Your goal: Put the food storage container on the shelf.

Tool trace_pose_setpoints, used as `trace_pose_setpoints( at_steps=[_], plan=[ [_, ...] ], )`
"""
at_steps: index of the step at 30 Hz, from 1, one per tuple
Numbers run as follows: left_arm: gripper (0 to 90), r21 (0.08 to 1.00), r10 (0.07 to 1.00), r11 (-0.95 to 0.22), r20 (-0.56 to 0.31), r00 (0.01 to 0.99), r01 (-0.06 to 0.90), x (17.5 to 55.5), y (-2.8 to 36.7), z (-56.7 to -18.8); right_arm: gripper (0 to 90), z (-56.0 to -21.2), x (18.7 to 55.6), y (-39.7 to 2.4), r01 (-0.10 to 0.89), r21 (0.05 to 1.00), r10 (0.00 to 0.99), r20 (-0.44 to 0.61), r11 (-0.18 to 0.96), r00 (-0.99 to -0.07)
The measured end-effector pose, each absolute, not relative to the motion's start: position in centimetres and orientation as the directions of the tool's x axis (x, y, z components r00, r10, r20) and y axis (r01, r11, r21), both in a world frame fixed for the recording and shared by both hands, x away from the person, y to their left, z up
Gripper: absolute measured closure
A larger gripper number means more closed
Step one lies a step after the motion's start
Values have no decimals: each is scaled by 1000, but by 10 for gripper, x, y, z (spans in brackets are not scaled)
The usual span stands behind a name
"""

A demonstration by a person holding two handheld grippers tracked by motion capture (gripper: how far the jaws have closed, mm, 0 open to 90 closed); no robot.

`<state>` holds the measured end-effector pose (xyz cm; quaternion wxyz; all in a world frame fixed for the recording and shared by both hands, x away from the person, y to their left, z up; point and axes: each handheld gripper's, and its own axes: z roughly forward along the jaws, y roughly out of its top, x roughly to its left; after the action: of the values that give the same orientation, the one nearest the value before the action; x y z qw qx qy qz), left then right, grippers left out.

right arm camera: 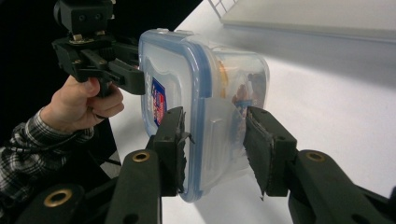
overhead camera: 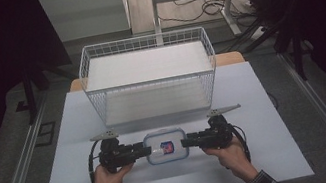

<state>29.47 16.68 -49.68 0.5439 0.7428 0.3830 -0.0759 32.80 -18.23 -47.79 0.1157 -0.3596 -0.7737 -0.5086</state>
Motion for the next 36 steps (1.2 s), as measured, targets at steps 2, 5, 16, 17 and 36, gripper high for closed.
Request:
trace_pose_setpoints(
  at_steps=[2, 5, 16, 17, 36],
  plan=[
    [571, 755, 492, -115, -521, 698, 645, 297, 168, -491, 587, -475, 330, -181, 674, 706, 436, 547, 218, -714],
    [571, 761, 496, -113, -513, 700, 638, 300, 169, -483, 588, -468, 334, -179, 666, 715, 429, 544, 213, -721],
    [577, 786, 495, -94, -495, 714, 611, 318, 175, -443, 587, -428, 354, -176, 625, 753, 419, 508, 209, -752],
    [577, 789, 498, -95, -490, 716, 607, 319, 175, -438, 587, -424, 356, -175, 622, 756, 417, 507, 205, -754],
    [576, 809, 517, -96, -457, 724, 579, 358, 184, -371, 584, -363, 396, -165, 600, 783, 411, 499, 162, -763]
  ],
)
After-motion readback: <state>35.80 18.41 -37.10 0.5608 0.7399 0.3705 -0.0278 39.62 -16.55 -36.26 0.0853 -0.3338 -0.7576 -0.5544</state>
